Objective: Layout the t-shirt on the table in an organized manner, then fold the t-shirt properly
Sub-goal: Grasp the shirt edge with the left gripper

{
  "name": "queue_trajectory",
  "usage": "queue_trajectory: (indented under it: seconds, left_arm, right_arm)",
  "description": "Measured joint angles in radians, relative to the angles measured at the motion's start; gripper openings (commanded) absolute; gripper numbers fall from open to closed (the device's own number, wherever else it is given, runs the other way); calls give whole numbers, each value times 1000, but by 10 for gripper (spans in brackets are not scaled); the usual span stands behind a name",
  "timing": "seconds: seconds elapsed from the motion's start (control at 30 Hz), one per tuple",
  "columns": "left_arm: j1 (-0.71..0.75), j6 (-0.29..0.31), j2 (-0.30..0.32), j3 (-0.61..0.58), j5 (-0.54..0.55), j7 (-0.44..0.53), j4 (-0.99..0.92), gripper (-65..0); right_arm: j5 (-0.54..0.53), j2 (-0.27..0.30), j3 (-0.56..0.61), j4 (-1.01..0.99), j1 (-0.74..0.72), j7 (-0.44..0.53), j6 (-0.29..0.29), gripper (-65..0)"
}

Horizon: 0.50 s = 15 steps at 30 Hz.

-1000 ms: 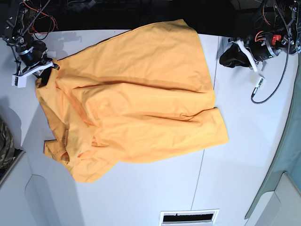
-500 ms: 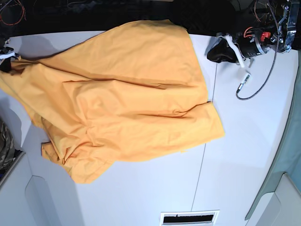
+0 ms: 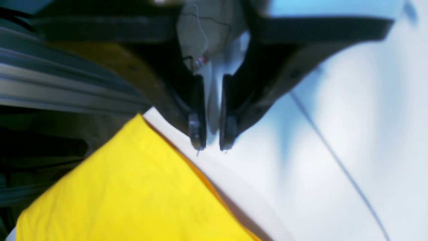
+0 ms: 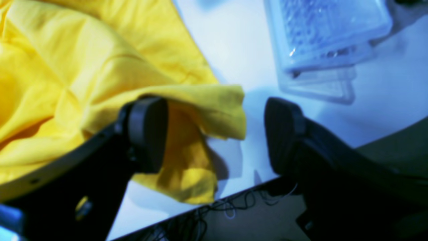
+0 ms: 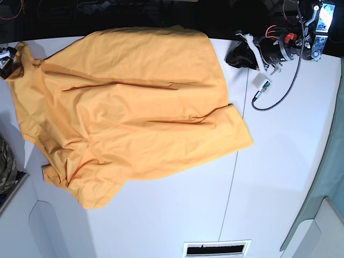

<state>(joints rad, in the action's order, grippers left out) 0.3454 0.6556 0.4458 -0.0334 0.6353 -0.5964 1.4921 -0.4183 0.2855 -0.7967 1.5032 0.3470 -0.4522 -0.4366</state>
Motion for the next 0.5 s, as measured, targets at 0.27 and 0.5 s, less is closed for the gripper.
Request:
queue_trajectory:
  seconds: [0.27, 0.5]
  left_arm:
    - [-74, -73, 0, 0, -29, 10, -40, -557]
    - [-90, -16, 1, 0, 78, -9, -74, -557]
  right_arm:
    - [-134, -14, -3, 102, 2, -71, -63, -206]
    - [-122, -53, -10, 260, -71, -64, -74, -207]
